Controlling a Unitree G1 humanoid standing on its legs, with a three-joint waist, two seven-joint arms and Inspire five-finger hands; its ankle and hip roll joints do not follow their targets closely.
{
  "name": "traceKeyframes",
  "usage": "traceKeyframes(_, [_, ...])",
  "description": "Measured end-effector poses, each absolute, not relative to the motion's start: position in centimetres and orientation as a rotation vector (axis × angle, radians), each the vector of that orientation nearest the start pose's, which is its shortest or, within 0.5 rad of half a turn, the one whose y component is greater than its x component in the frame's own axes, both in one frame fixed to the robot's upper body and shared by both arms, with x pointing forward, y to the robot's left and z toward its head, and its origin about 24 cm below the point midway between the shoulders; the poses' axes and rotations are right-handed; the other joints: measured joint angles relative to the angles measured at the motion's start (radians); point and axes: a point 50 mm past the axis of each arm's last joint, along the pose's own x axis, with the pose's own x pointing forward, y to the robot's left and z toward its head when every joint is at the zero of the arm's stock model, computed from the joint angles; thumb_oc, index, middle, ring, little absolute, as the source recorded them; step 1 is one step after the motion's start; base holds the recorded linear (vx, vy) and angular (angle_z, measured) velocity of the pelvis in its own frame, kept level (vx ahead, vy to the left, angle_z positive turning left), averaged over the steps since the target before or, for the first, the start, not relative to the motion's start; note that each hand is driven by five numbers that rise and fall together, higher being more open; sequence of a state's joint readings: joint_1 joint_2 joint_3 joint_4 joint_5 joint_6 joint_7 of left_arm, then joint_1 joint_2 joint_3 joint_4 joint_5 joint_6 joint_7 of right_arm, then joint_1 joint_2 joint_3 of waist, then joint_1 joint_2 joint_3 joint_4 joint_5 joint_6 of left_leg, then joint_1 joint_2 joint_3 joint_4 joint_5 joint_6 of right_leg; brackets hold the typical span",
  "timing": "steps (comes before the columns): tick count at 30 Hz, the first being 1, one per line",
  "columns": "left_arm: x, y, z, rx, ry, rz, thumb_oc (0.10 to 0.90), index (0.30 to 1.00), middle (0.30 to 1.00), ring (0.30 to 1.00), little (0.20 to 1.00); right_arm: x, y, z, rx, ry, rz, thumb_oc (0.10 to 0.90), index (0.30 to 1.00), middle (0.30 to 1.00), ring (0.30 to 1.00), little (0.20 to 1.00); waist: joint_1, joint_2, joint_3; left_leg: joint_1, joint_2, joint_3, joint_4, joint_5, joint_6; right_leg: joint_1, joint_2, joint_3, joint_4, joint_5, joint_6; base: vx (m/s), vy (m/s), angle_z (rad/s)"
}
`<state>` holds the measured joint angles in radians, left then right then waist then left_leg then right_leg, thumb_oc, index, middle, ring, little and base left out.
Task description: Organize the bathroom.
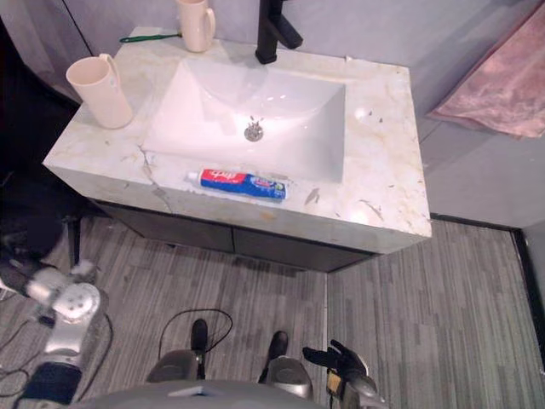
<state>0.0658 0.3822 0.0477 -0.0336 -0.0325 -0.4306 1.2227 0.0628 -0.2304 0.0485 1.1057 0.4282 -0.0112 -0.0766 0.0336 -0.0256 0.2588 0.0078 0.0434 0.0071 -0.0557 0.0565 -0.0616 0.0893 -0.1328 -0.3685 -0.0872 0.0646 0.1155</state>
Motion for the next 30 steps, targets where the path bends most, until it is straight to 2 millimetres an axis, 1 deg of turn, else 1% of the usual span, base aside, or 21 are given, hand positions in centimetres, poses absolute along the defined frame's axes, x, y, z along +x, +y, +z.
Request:
traceKeyframes(1, [19.9, 26.3, 11.0, 0.086, -0.654, 1.144, 0.800, 0.900, 0.900, 0.900, 0.900, 8.8, -24.0, -15.7, 0.106, 1.122, -0.408, 0.800, 0.900, 0.900, 0.900, 0.900, 0.005, 0.002, 0.000, 0.000, 0.000, -0.002, 0.000, 0.000, 0.000, 0.002, 0.000, -0.003, 0.000, 0.000, 0.000, 0.00, -0.032, 0.11])
traceKeyframes(2, [19.9, 25.6, 13.1, 0.118, -0.789, 1.091, 0.800, 0.900, 0.900, 0.900, 0.900, 8.2, -24.0, -15.9, 0.103, 1.145, -0.416, 0.800, 0.900, 0.900, 0.900, 0.900, 0.020, 0.006, -0.001, 0.001, -0.001, -0.003, 0.000, 0.000, 0.000, 0.003, 0.000, -0.004, 0.000, -0.001, 0.000, 0.00, -0.020, 0.07])
traceKeyframes(3, [20.0, 25.2, 13.9, 0.141, -0.843, 1.065, 0.800, 0.900, 0.900, 0.900, 0.900, 8.1, -24.1, -15.9, 0.101, 1.151, -0.416, 0.800, 0.900, 0.900, 0.900, 0.900, 0.022, 0.008, -0.001, 0.003, -0.001, -0.005, 0.000, 0.000, 0.000, 0.006, 0.000, -0.006, 0.000, -0.001, 0.000, 0.01, -0.032, 0.07])
traceKeyframes(4, [20.2, 24.4, 15.2, 0.169, -0.925, 1.013, 0.800, 0.900, 0.900, 0.900, 0.900, 8.0, -24.1, -16.0, 0.100, 1.160, -0.412, 0.800, 0.900, 0.900, 0.900, 0.900, 0.021, 0.009, -0.002, 0.005, -0.001, -0.006, 0.001, 0.000, 0.000, 0.009, 0.000, -0.007, 0.000, -0.001, 0.000, 0.01, -0.022, 0.04])
traceKeyframes(5, [20.4, 24.1, 15.8, 0.186, -0.954, 0.988, 0.800, 0.900, 0.900, 0.900, 0.900, 8.0, -24.0, -16.0, 0.092, 1.160, -0.404, 0.800, 0.900, 0.900, 0.900, 0.900, 0.021, 0.009, -0.002, 0.006, -0.001, -0.007, 0.001, 0.000, 0.000, 0.010, 0.000, -0.006, 0.000, -0.001, 0.000, 0.00, 0.000, 0.00])
traceKeyframes(7, [21.7, 22.5, 17.2, 0.245, -0.993, 0.850, 0.800, 0.900, 0.900, 0.900, 0.900, 7.9, -24.0, -16.0, 0.087, 1.164, -0.394, 0.800, 0.900, 0.900, 0.900, 0.900, 0.016, 0.009, -0.003, 0.018, -0.001, -0.004, 0.001, 0.000, 0.000, 0.020, 0.000, -0.002, 0.000, -0.001, 0.000, 0.00, -0.005, -0.05])
traceKeyframes(10, [23.1, 20.9, 17.8, 0.332, -0.964, 0.678, 0.800, 0.900, 0.900, 0.900, 0.900, 8.4, -24.0, -15.9, 0.090, 1.159, -0.383, 0.800, 0.900, 0.900, 0.900, 0.900, 0.010, 0.010, -0.006, 0.023, 0.001, 0.007, 0.001, -0.001, -0.001, 0.018, 0.002, 0.013, 0.000, -0.001, 0.000, 0.00, 0.005, -0.12])
traceKeyframes(11, [23.6, 20.3, 17.9, 0.377, -0.943, 0.608, 0.800, 0.900, 0.900, 0.900, 0.900, 8.6, -23.9, -15.9, 0.087, 1.156, -0.378, 0.800, 0.900, 0.900, 0.900, 0.900, 0.004, 0.010, -0.006, 0.026, 0.001, 0.011, 0.001, 0.000, -0.001, 0.018, 0.002, 0.019, 0.000, -0.001, 0.000, -0.01, 0.018, -0.09])
traceKeyframes(12, [24.2, 19.4, 17.9, 0.457, -0.921, 0.498, 0.800, 0.900, 0.900, 0.900, 0.900, 8.9, -23.9, -15.9, 0.084, 1.154, -0.373, 0.800, 0.900, 0.900, 0.900, 0.900, -0.008, 0.012, -0.010, 0.029, 0.001, 0.014, 0.000, -0.001, -0.001, 0.019, 0.002, 0.022, 0.000, 0.000, 0.000, -0.02, 0.017, -0.11])
traceKeyframes(13, [24.4, 19.1, 17.8, 0.493, -0.908, 0.453, 0.800, 0.900, 0.900, 0.900, 0.900, 9.1, -23.9, -15.9, 0.078, 1.154, -0.369, 0.800, 0.900, 0.900, 0.900, 0.900, -0.016, 0.013, -0.011, 0.033, 0.001, 0.018, -0.002, 0.000, -0.001, 0.019, 0.001, 0.027, 0.000, 0.000, 0.000, -0.02, 0.020, -0.17])
traceKeyframes(14, [24.9, 18.5, 18.0, 0.552, -0.895, 0.369, 0.800, 0.900, 0.900, 0.900, 0.900, 9.1, -23.9, -15.9, 0.073, 1.156, -0.365, 0.800, 0.900, 0.900, 0.900, 0.900, -0.019, 0.016, -0.014, 0.036, 0.002, 0.026, -0.001, -0.001, -0.001, 0.018, 0.002, 0.037, 0.000, 0.001, -0.001, -0.01, 0.016, -0.15])
traceKeyframes(16, [25.0, 17.9, 18.0, 0.610, -0.889, 0.284, 0.800, 0.900, 0.900, 0.900, 0.900, 9.2, -23.9, -15.9, 0.070, 1.157, -0.364, 0.800, 0.900, 0.900, 0.900, 0.900, -0.041, 0.028, -0.025, 0.039, 0.002, 0.031, -0.003, -0.003, -0.003, 0.018, 0.001, 0.044, -0.001, 0.001, -0.001, -0.02, 0.027, -0.13])
traceKeyframes(17, [25.0, 17.8, 18.1, 0.615, -0.890, 0.263, 0.800, 0.900, 0.900, 0.900, 0.900, 9.1, -24.0, -15.9, 0.068, 1.159, -0.366, 0.800, 0.900, 0.900, 0.900, 0.900, -0.043, 0.032, -0.027, 0.040, 0.002, 0.033, -0.002, -0.003, -0.003, 0.018, 0.001, 0.047, -0.001, 0.003, -0.002, -0.03, 0.036, -0.10])
traceKeyframes(21, [24.5, 16.7, 18.9, 0.657, -0.912, 0.120, 0.800, 0.900, 0.900, 0.900, 0.900, 8.9, -24.9, -15.7, 0.027, 1.176, -0.370, 0.800, 0.900, 0.900, 0.900, 0.900, -0.039, 0.061, -0.053, 0.043, 0.003, 0.034, -0.003, -0.003, -0.003, 0.018, 0.001, 0.048, -0.001, 0.004, -0.004, -0.01, 0.006, -0.01])
traceKeyframes(24, [24.5, 16.2, 18.7, 0.676, -0.892, 0.048, 0.800, 0.900, 0.900, 0.900, 0.900, 8.7, -25.4, -15.7, 0.006, 1.192, -0.373, 0.800, 0.900, 0.900, 0.900, 0.900, -0.036, 0.078, -0.077, 0.051, 0.003, 0.034, -0.006, -0.004, -0.003, 0.025, 0.002, 0.048, -0.001, 0.004, -0.004, -0.01, 0.005, 0.00])
traceKeyframes(26, [24.7, 16.2, 18.6, 0.712, -0.865, -0.002, 0.800, 0.900, 0.900, 0.900, 0.900, 8.9, -25.4, -15.7, 0.002, 1.197, -0.372, 0.800, 0.900, 0.900, 0.900, 0.900, -0.035, 0.083, -0.086, 0.054, 0.004, 0.033, -0.008, -0.003, -0.004, 0.026, 0.003, 0.048, -0.001, 0.004, -0.004, -0.02, 0.005, 0.00])
traceKeyframes(27, [24.9, 16.3, 18.5, 0.776, -0.830, -0.067, 0.800, 0.900, 0.900, 0.900, 0.900, 8.9, -25.5, -15.6, -0.004, 1.198, -0.380, 0.800, 0.900, 0.900, 0.900, 0.900, -0.035, 0.086, -0.092, 0.054, 0.004, 0.033, -0.009, -0.003, -0.005, 0.026, 0.002, 0.049, -0.001, 0.003, -0.002, 0.00, 0.000, 0.00])
traceKeyframes(30, [25.3, 16.4, 18.0, 0.840, -0.734, -0.172, 0.800, 0.900, 0.900, 0.900, 0.900, 8.8, -25.5, -15.7, -0.009, 1.212, -0.388, 0.800, 0.900, 0.900, 0.900, 0.900, -0.034, 0.090, -0.101, 0.054, 0.004, 0.034, -0.017, -0.002, -0.006, 0.020, 0.002, 0.052, -0.001, 0.002, 0.003, 0.00, 0.000, 0.00])
